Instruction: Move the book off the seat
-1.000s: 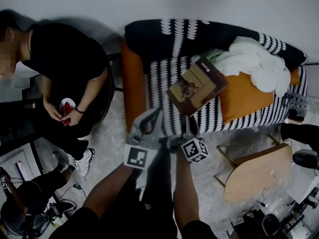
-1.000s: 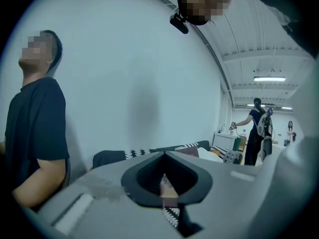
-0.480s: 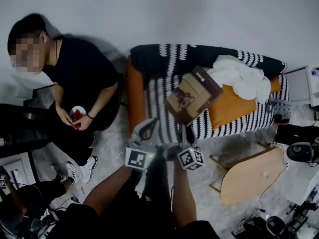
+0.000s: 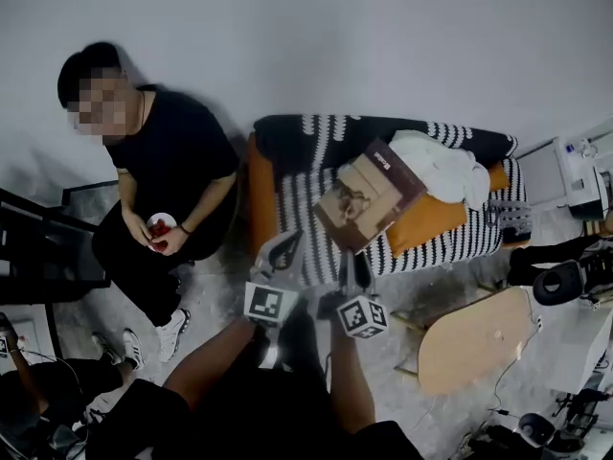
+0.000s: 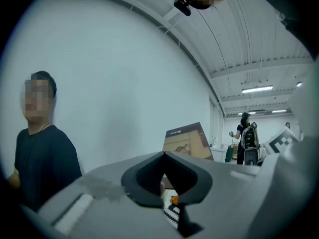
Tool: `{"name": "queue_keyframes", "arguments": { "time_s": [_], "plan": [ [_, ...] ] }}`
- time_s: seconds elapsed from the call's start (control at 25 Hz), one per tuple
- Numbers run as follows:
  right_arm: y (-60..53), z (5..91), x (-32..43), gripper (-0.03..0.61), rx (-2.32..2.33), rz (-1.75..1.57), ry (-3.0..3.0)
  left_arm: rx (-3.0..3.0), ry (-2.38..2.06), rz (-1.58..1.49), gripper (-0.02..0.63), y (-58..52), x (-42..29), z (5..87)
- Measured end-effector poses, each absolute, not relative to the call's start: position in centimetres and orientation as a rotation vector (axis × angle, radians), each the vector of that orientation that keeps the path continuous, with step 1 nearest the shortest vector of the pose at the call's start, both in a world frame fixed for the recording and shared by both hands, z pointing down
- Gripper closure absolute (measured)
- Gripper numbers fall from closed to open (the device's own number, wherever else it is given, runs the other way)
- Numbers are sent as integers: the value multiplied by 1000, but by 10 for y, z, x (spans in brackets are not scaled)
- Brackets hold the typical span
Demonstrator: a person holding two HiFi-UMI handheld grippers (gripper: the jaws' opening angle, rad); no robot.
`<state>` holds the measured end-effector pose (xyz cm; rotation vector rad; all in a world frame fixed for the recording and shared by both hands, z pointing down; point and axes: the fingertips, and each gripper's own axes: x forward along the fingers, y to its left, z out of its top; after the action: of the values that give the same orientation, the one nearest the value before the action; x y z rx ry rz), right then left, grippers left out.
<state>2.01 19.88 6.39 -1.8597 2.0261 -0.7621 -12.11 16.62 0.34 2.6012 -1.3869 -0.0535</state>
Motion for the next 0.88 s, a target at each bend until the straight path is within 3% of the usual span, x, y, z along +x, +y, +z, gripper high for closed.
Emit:
{"name": "queue_keyframes", "arguments": {
  "time_s": [0.56,0.88],
  "plan": [
    [271,-22,3,428,-1920,-510,2046,2675,-1360,-64,607,224,-152,-44],
    [295,-57,20,428,-1910,-398,2080,2689,-1376,-77,607,241,-128,-61]
  ]
}}
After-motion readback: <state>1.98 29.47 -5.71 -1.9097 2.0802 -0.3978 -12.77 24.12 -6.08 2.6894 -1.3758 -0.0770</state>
